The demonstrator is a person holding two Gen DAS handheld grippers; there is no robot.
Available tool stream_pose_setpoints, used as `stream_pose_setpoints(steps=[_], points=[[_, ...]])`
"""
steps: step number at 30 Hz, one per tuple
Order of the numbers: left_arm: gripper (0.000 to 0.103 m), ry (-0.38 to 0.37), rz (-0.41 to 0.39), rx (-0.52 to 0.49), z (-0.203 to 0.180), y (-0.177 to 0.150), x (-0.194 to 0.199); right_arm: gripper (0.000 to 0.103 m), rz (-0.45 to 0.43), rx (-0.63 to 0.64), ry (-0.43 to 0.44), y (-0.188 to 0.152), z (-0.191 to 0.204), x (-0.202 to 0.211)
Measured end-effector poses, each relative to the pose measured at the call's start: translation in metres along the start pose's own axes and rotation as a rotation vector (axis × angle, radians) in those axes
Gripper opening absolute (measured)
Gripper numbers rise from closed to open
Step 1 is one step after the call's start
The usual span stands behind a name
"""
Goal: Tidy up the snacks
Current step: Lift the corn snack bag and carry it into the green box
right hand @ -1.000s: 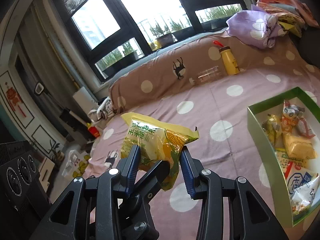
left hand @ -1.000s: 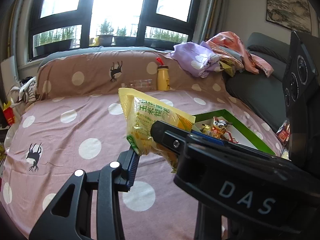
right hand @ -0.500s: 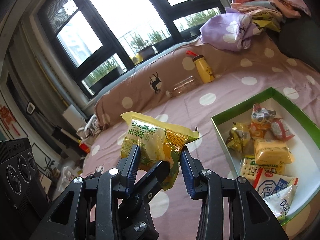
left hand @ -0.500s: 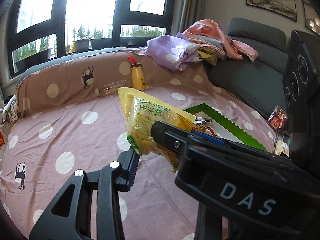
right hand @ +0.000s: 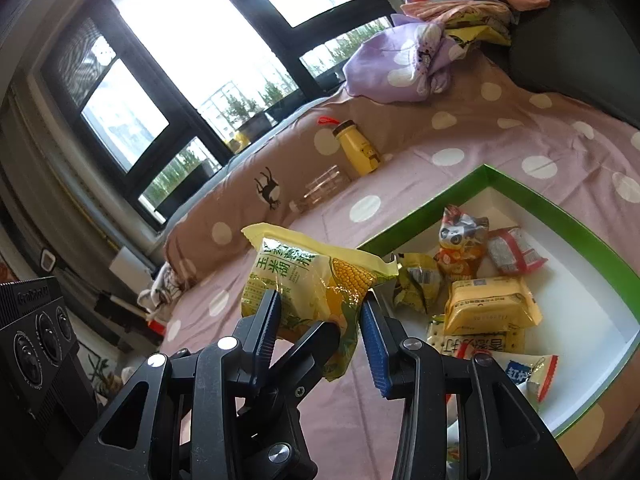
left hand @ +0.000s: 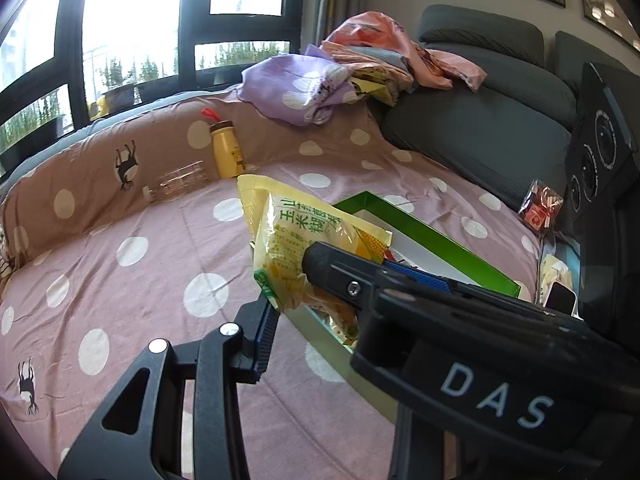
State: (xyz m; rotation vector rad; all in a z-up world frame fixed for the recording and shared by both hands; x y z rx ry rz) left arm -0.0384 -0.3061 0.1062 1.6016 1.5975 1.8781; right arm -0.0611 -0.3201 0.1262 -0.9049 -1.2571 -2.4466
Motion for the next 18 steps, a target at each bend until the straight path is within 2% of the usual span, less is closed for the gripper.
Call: stream_pose_setpoints(steps=[18], points=[[0.037,-0.105,0.130,-0.018,-0.025,-0.009,-0.063,0.044,0.059,-0.139,-0.100,0.004,-0.069,-0.023]])
Point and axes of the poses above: each gripper's, at about its wrist camera, not at the fingertips, and x roughly against the way its jaws point, z to its left, y to its top, the point moved 9 cm from there along -x, roughly the way its jaws point, and after that the axes turned 13 degrees about -y, right-handed, at the moved point
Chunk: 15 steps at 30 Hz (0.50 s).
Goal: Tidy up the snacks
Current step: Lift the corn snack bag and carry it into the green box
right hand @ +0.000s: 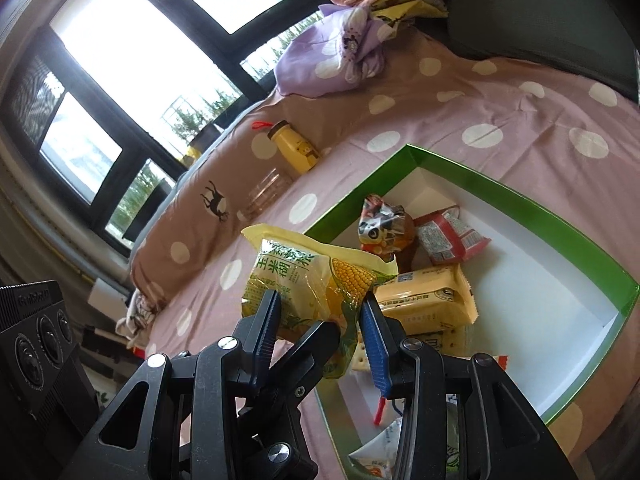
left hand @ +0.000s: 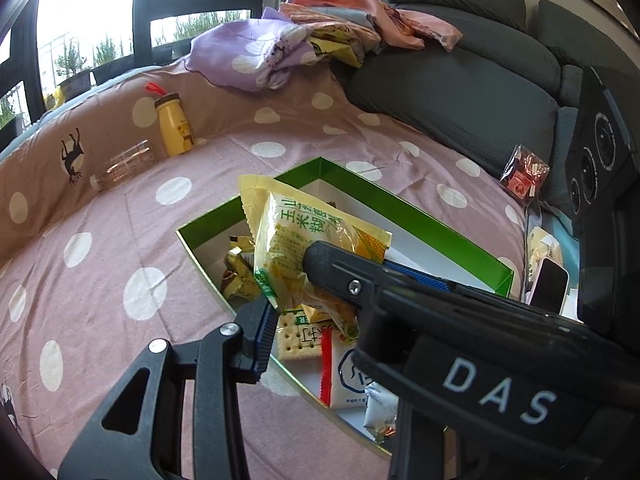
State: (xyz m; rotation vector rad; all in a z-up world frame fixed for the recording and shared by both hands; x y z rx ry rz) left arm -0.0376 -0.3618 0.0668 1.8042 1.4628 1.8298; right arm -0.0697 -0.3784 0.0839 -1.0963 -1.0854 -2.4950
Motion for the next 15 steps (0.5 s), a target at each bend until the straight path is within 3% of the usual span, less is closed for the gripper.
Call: stream_pose_setpoints(steps=[15], points=[[0.037,-0.088,0.096,0.027,-0.008,-0.010,-0.045,0.044,0.067,-0.079,-0.091,0.001,-0.039,-0.025]])
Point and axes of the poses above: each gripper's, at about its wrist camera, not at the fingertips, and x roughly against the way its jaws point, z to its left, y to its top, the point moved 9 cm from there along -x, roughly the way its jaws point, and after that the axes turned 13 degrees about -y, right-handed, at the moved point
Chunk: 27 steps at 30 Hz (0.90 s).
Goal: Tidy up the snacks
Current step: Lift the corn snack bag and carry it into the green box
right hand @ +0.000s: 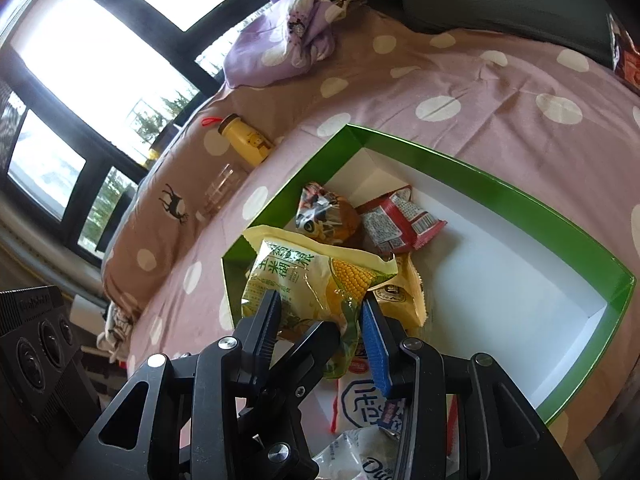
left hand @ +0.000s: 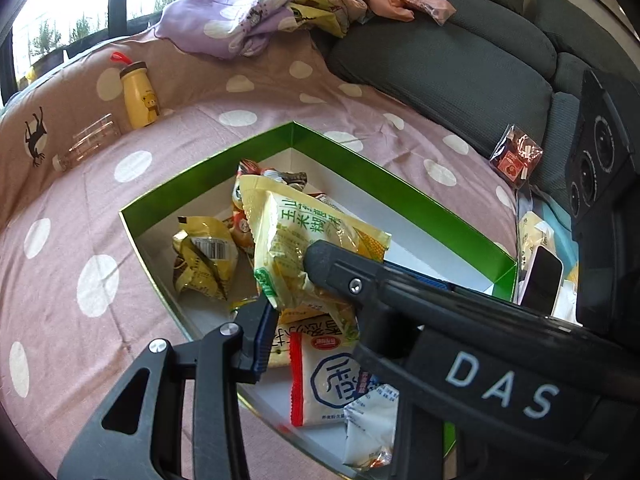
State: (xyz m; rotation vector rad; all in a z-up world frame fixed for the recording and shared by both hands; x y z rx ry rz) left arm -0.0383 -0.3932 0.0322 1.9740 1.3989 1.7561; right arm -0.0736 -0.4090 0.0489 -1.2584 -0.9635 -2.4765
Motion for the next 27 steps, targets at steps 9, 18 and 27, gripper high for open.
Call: stream_pose_setpoints(steps=[9,18,27], points=[[0.037,-0.023,0.025,0.003,0.000,0.000,-0.010,0.044,0.014,-0.031,-0.023,0.001,-0.010,-0.005],[0.037,-0.053,0.047,0.020,-0.001,-0.003,-0.019,0.044,0.026,-0.055,-0.049,0.001,-0.018,-0.009],[0.039,-0.060,0.064,0.037,0.000,-0.005,-0.024,0.044,0.034,-0.070,-0.052,0.002,-0.022,-0.012]])
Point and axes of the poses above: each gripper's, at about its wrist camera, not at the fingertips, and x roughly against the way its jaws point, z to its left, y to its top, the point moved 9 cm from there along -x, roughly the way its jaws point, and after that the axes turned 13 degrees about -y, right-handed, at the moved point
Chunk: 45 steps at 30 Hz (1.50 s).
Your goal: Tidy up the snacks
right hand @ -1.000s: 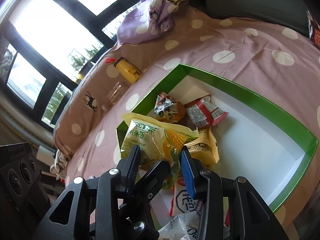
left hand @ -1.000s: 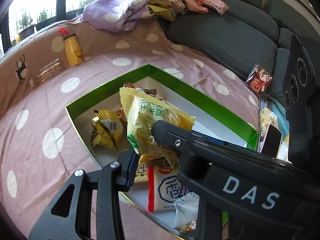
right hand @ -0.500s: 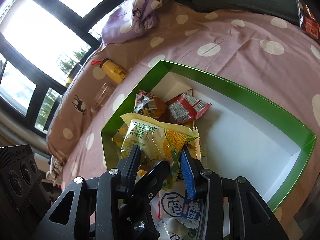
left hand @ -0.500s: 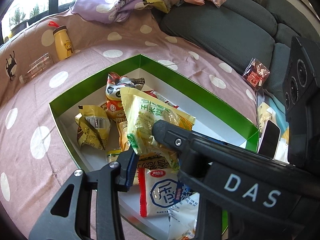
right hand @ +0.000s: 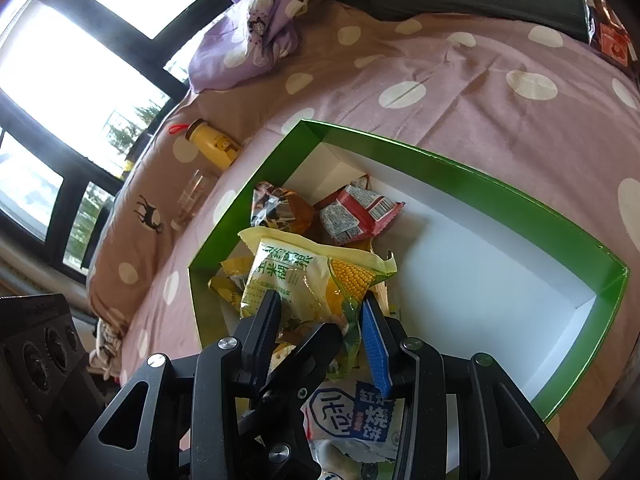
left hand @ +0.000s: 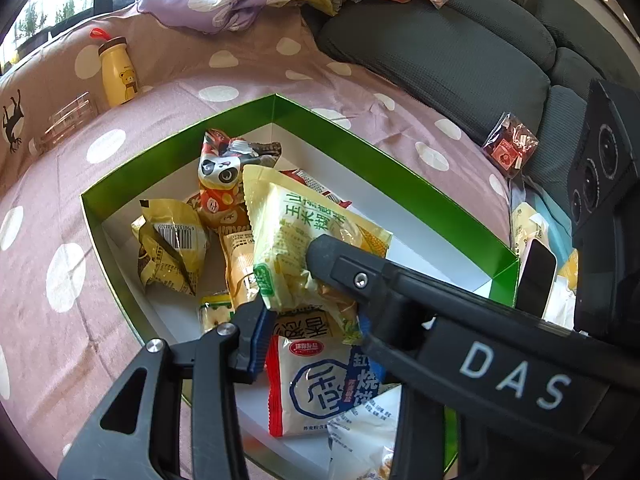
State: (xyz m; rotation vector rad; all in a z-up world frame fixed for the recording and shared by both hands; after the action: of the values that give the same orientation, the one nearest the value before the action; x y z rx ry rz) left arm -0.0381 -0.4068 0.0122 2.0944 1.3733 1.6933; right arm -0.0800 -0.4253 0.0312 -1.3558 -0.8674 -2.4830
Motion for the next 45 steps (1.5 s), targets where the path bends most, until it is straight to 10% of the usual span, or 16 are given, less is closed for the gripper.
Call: stream_pose_setpoints(steps=[22,45], points=[[0.043,-0.008,0.006,0.036,0.000,-0.001,-0.002,0.044,-0.020,-0.009,-0.015,0.003,-0.004,0.003],[0.103,0.157,-0.155,0.015,0.002,0.006,0.083,0.089,-0.202,0.039,0.006,0.008,0.021,0.071]])
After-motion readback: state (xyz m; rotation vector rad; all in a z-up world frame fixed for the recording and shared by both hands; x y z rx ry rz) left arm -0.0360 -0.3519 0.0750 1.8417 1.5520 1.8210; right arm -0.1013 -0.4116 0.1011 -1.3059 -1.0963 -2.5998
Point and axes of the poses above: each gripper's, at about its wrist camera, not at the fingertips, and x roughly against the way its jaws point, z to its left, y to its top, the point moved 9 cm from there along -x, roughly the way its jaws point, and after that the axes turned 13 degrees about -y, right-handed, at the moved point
